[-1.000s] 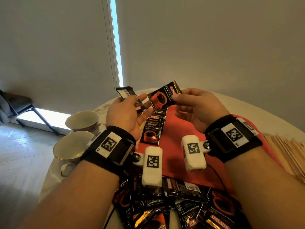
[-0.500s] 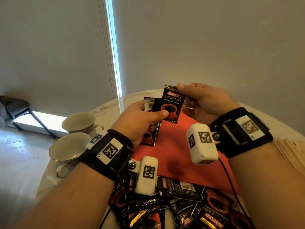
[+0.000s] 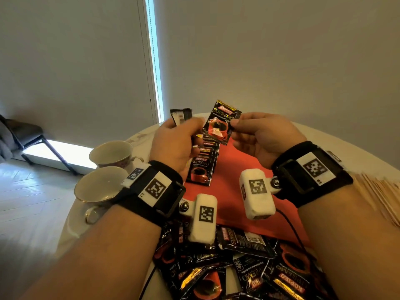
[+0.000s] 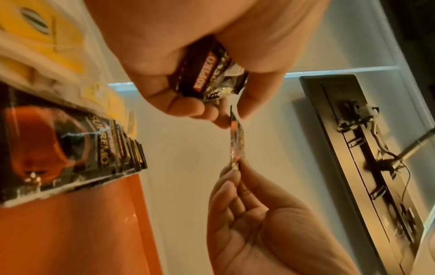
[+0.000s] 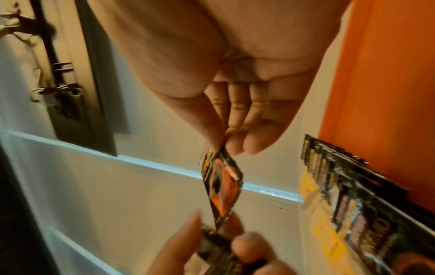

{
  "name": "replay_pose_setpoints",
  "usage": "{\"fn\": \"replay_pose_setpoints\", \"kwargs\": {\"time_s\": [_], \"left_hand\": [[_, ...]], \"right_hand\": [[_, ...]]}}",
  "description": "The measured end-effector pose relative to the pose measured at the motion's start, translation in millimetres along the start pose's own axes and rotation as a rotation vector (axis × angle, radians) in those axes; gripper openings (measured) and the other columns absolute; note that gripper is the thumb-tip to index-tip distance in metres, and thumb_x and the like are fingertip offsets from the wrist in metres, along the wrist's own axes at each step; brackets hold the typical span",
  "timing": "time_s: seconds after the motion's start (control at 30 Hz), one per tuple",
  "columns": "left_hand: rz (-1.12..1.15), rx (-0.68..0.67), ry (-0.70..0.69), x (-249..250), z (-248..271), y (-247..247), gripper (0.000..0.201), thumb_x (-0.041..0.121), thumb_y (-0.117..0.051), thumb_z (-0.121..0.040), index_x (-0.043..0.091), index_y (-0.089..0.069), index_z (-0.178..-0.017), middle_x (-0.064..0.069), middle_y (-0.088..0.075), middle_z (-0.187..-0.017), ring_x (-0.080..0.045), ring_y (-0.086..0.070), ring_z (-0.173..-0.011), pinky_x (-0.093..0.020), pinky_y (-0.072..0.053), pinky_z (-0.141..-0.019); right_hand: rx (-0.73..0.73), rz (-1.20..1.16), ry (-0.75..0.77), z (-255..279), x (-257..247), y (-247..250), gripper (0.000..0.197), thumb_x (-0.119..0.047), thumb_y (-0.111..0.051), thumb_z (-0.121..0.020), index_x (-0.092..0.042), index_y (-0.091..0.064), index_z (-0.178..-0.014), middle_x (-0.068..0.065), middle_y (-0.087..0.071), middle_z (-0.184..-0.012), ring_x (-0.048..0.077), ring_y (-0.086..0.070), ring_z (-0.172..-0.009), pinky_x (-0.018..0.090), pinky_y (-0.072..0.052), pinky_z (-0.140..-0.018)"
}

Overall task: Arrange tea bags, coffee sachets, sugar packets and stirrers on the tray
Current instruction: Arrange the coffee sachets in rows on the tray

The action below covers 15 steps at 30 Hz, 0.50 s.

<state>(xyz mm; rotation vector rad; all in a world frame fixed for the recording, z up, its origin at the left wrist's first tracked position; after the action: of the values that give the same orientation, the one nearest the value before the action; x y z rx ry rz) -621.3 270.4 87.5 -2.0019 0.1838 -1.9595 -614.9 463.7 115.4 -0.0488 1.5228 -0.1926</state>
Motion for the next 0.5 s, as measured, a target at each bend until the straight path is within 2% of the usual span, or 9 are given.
{"fn": "replay_pose_setpoints", "kwargs": {"time_s": [0.07,0.13,0.23,0.37,0.5], "left_hand": [[0.003,0.085,-0.042,8,-3,12,0.021,0.019,-0.069,-0.092,0.011,-0.066,-0.111,-0.002,-0.076,-0.083,-0.009,-0.057,-0.063,-0.024,-0.046,-0.052],[0.014,0.158,-0.065,12,-6,23,0.036,0.023,-0.066,-0.088,0.007,-0.065,-0.120,-0.002,-0.072,-0.087,-0.010,-0.055,-0.066,-0.027,-0.045,-0.054],[0.043,0.199,-0.064,15,-4,28,0.046,0.031,-0.067,-0.077,0.008,-0.065,-0.117,-0.001,-0.058,-0.086,-0.014,-0.052,-0.073,-0.033,-0.045,-0.057],[0.087,0.200,-0.039,15,-5,28,0.034,0.034,-0.073,-0.081,0.015,-0.063,-0.107,0.001,-0.052,-0.086,-0.015,-0.051,-0.077,-0.033,-0.045,-0.060],[0.160,0.165,-0.023,14,-4,24,0.044,0.046,-0.077,-0.082,0.018,-0.062,-0.112,0.003,-0.053,-0.090,-0.014,-0.053,-0.081,-0.033,-0.048,-0.065]], "right_hand": [[0.016,0.015,-0.087,-4,21,3,0.007,-0.001,-0.066,-0.092,-0.007,-0.065,-0.093,0.007,-0.064,-0.068,0.011,-0.061,-0.053,0.023,-0.055,-0.050],[0.011,0.086,-0.202,-3,48,3,0.007,0.002,-0.062,-0.094,-0.003,-0.066,-0.097,0.008,-0.064,-0.069,0.013,-0.060,-0.055,0.024,-0.055,-0.050],[-0.016,0.204,-0.330,5,80,-3,0.008,0.006,-0.062,-0.091,0.001,-0.067,-0.090,0.014,-0.064,-0.075,0.020,-0.063,-0.059,0.029,-0.057,-0.051],[-0.031,0.331,-0.352,10,89,-8,0.005,0.007,-0.068,-0.088,0.002,-0.068,-0.089,0.014,-0.069,-0.071,0.020,-0.067,-0.058,0.029,-0.060,-0.055],[-0.012,0.398,-0.364,10,89,-11,0.008,0.004,-0.072,-0.087,0.004,-0.071,-0.094,0.015,-0.072,-0.074,0.022,-0.069,-0.062,0.031,-0.061,-0.058]]}}
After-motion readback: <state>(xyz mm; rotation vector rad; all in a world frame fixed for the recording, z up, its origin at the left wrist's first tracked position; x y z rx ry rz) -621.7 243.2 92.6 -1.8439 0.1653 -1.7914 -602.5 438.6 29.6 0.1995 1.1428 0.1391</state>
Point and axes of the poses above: each hand's wrist, its own z-axis away from the middle knuckle, its own y-axis out of the back of the hand, x = y × z, the point moved 10 cm from there along -z, towards the middle knuckle
